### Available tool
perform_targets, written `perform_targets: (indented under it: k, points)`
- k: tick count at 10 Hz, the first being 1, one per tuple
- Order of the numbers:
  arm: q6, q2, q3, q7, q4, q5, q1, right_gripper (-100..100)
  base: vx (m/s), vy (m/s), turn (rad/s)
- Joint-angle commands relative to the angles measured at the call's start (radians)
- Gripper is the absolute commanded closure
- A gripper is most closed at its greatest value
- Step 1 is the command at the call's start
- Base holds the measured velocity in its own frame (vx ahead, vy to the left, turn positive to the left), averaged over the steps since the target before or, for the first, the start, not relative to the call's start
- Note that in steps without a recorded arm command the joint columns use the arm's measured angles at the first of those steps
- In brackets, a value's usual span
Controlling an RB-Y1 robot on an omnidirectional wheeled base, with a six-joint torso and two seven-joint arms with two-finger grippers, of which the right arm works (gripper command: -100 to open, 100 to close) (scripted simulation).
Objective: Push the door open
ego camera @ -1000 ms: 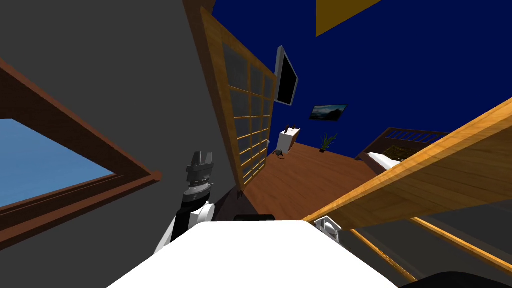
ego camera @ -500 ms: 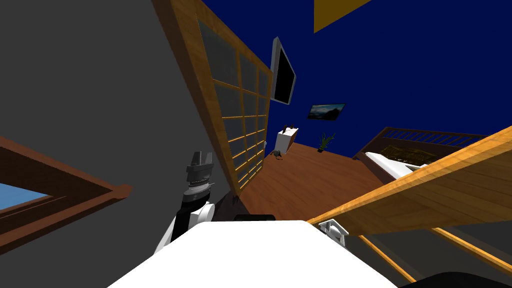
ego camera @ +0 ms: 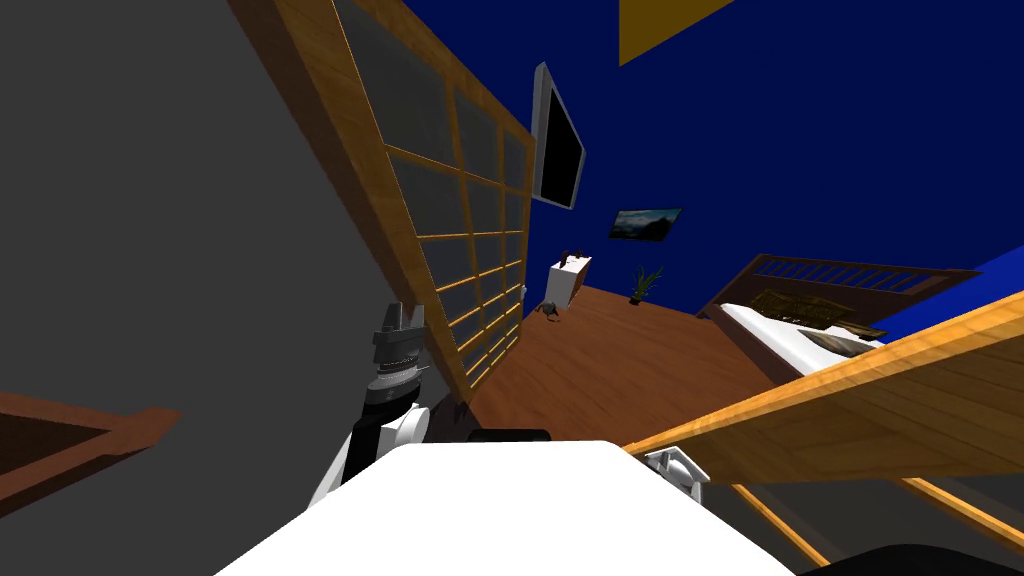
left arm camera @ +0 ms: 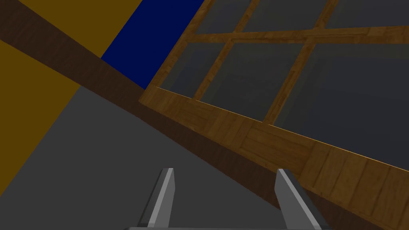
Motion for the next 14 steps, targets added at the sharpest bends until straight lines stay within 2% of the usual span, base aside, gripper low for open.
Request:
perform_targets:
  k: [1, 7, 8, 9, 10, 12, 14]
  points:
    - [-0.010, -0.003, -0.029, -0.001, 0.004, -0.018, 0.008, 100, 0.157, -0.110, -0.058]
    - [-0.009, 0.042, -0.077, 0.014, 0.008, -0.057, 0.001, 100, 0.174, -0.103, -0.057]
    - [-0.007, 0.034, -0.072, 0.010, 0.014, -0.053, -0.007, 100, 0.081, -0.040, -0.019]
    - [-0.011, 0.005, -0.088, 0.012, 0.016, -0.068, -0.005, 100, 0.112, -0.078, -0.050]
    - [-0.012, -0.008, -0.097, 0.012, 0.019, -0.078, -0.004, 100, 0.173, -0.111, -0.063]
    - [-0.015, -0.020, -0.112, 0.014, 0.023, -0.095, -0.002, 100, 0.130, -0.145, -0.039]
    - [-0.017, -0.023, -0.128, 0.015, 0.028, -0.113, -0.001, 100, 0.137, -0.161, -0.036]
